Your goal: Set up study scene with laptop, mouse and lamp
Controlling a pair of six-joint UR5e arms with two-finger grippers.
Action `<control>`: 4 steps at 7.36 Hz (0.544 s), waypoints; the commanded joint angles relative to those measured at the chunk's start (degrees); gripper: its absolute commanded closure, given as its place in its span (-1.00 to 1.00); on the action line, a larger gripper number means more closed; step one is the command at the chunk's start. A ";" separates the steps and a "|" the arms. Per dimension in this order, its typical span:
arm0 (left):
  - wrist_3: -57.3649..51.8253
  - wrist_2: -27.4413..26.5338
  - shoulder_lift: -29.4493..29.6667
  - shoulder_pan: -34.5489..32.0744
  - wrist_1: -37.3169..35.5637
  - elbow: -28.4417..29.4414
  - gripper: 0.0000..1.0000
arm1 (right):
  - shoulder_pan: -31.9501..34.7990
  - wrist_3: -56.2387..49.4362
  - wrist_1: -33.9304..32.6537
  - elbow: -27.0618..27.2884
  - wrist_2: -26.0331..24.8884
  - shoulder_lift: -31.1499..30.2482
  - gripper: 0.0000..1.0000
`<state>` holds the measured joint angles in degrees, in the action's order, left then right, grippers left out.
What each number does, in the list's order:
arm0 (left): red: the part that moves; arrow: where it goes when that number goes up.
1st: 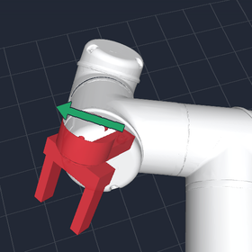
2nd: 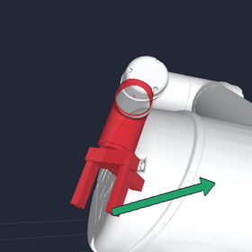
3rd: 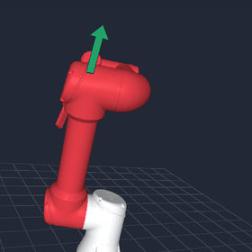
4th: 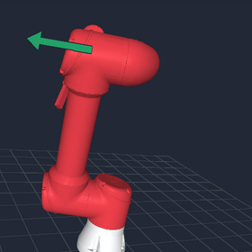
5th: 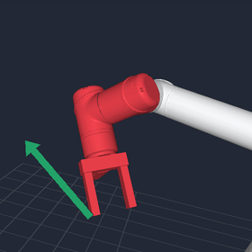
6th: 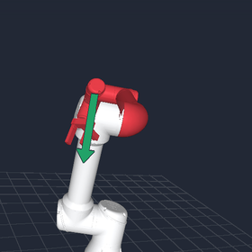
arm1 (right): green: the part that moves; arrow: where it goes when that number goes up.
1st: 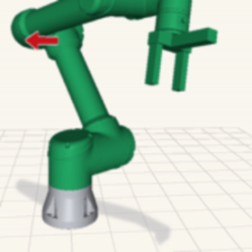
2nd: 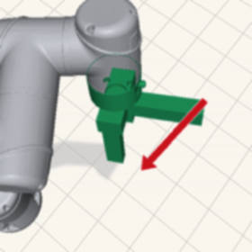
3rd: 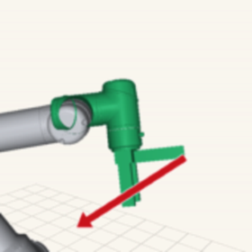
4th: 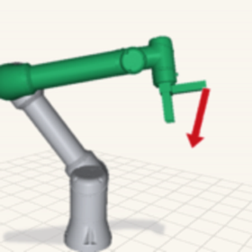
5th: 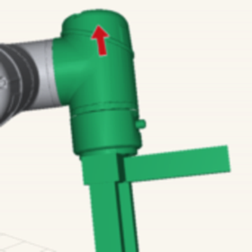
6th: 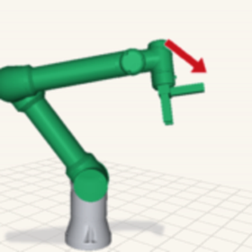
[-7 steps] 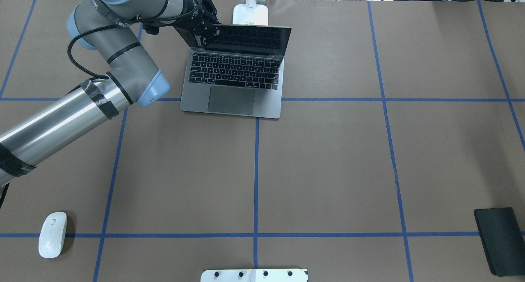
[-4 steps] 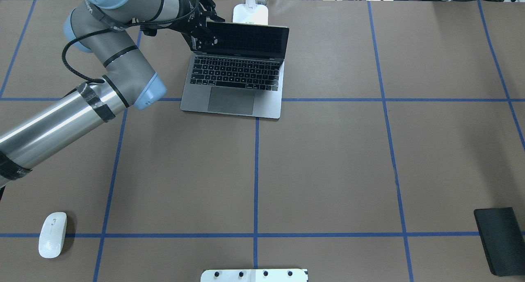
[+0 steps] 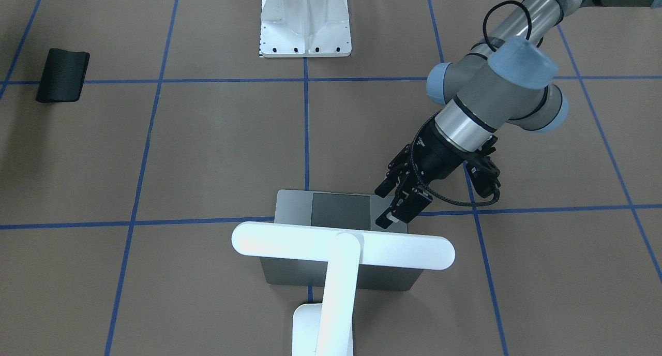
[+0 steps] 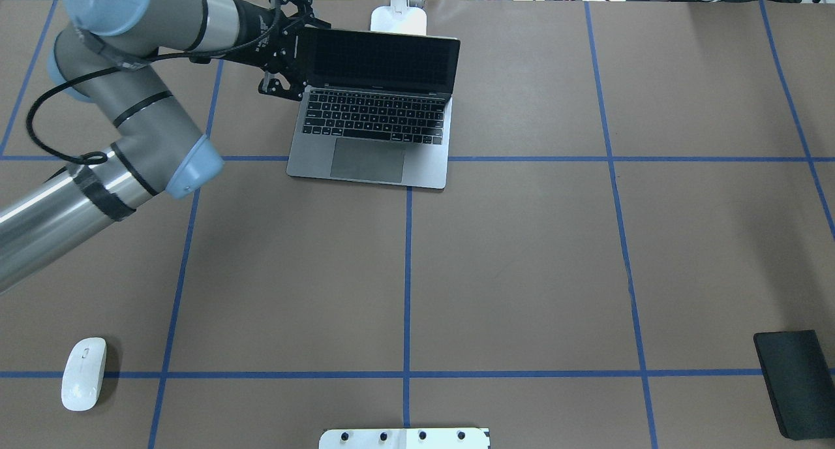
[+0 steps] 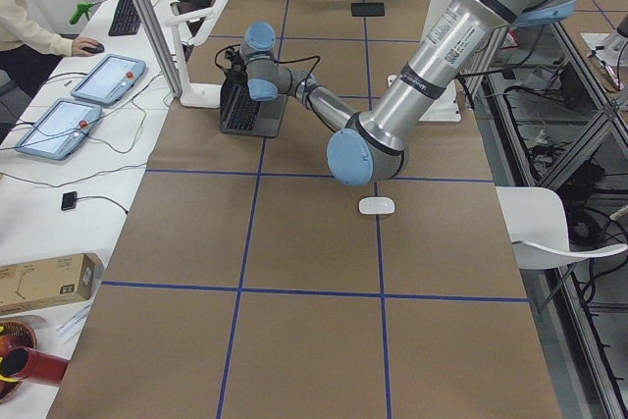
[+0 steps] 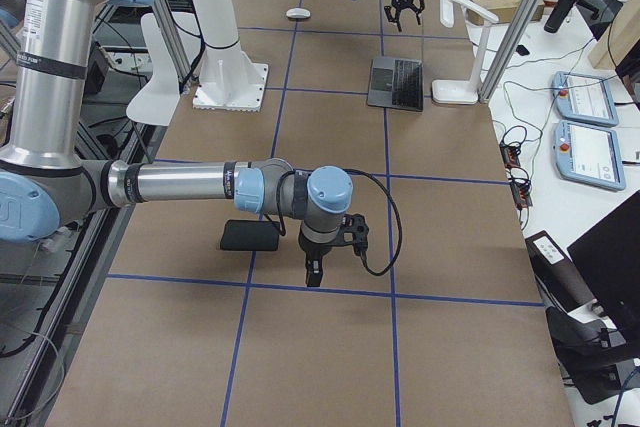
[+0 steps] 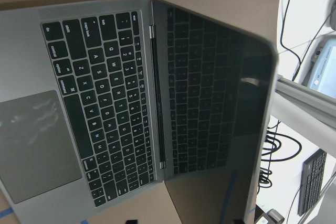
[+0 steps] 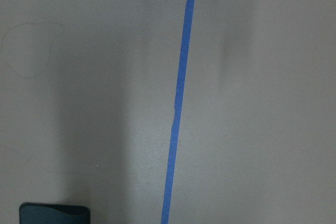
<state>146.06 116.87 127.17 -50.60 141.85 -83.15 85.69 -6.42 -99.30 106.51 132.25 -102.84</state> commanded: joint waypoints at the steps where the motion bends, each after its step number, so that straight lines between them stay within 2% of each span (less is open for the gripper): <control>1: -3.21 0.12 -6.98 -0.20 -0.43 -9.87 -0.85 | 0.00 0.79 0.16 0.28 0.81 0.44 -1.00; 4: -10.58 6.86 -13.32 -2.21 -0.79 -15.18 -0.89 | 0.00 0.45 0.25 -1.30 0.64 0.00 -1.00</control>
<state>139.11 120.64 116.82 -51.54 141.18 -96.19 85.69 -5.73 -99.11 105.61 133.02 -102.73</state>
